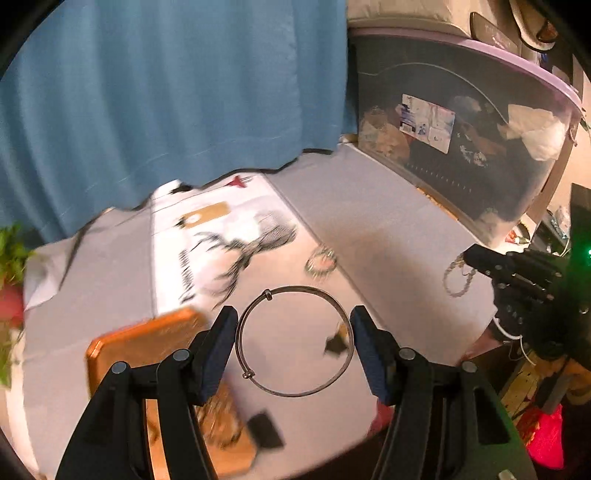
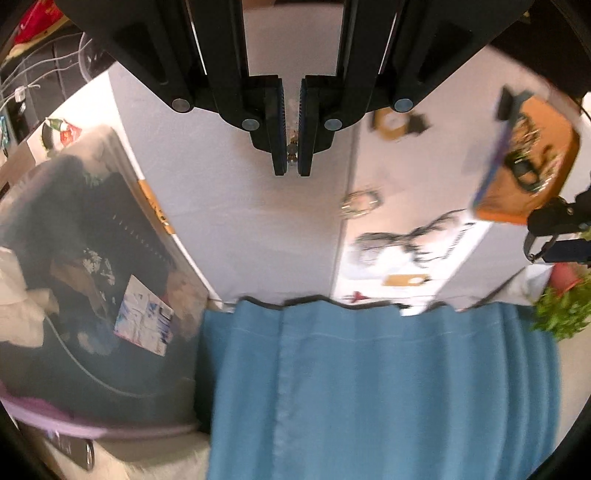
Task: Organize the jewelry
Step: 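Carry the bangle and pearl bracelet over the copper tray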
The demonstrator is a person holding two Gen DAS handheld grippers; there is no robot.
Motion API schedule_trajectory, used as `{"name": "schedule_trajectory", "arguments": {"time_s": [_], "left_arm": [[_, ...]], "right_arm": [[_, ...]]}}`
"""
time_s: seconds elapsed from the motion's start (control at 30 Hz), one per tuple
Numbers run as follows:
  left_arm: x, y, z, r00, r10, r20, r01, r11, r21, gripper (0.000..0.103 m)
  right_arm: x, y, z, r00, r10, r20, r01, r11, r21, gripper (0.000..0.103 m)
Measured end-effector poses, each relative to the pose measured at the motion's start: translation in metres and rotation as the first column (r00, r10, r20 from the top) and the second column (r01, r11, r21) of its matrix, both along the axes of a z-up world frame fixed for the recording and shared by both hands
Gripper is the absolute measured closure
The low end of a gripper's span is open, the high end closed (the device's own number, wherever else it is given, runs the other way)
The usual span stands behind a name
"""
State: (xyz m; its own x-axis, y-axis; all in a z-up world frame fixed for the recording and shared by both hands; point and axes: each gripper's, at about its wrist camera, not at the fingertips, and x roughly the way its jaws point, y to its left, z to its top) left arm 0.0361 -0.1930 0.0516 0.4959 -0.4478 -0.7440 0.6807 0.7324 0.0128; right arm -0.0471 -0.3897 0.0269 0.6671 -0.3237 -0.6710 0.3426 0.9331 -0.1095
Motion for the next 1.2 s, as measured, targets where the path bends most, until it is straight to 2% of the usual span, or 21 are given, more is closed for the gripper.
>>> {"name": "schedule_trajectory", "arguments": {"time_s": [0.3, 0.57, 0.8, 1.2], "left_arm": [[-0.065, 0.097, -0.005, 0.994, 0.106, -0.011, -0.106, 0.994, -0.017, 0.044], [-0.116, 0.164, -0.01, 0.985, 0.174, 0.017, -0.173, 0.984, -0.034, 0.044], [-0.134, 0.195, -0.016, 0.975, 0.224, 0.011, -0.223, 0.973, -0.052, 0.044], [-0.135, 0.227, -0.022, 0.958, 0.287, 0.013, -0.286, 0.956, -0.06, 0.044]], "right_arm": [[-0.062, 0.098, -0.002, 0.996, 0.085, 0.01, -0.086, 0.994, 0.066, 0.097], [-0.106, 0.161, 0.003, 0.989, 0.148, 0.013, -0.149, 0.987, 0.065, 0.097], [-0.125, 0.203, 0.007, 0.976, 0.219, 0.008, -0.219, 0.975, 0.048, 0.097], [-0.126, 0.237, 0.009, 0.955, 0.295, 0.007, -0.295, 0.954, 0.053, 0.097]]}}
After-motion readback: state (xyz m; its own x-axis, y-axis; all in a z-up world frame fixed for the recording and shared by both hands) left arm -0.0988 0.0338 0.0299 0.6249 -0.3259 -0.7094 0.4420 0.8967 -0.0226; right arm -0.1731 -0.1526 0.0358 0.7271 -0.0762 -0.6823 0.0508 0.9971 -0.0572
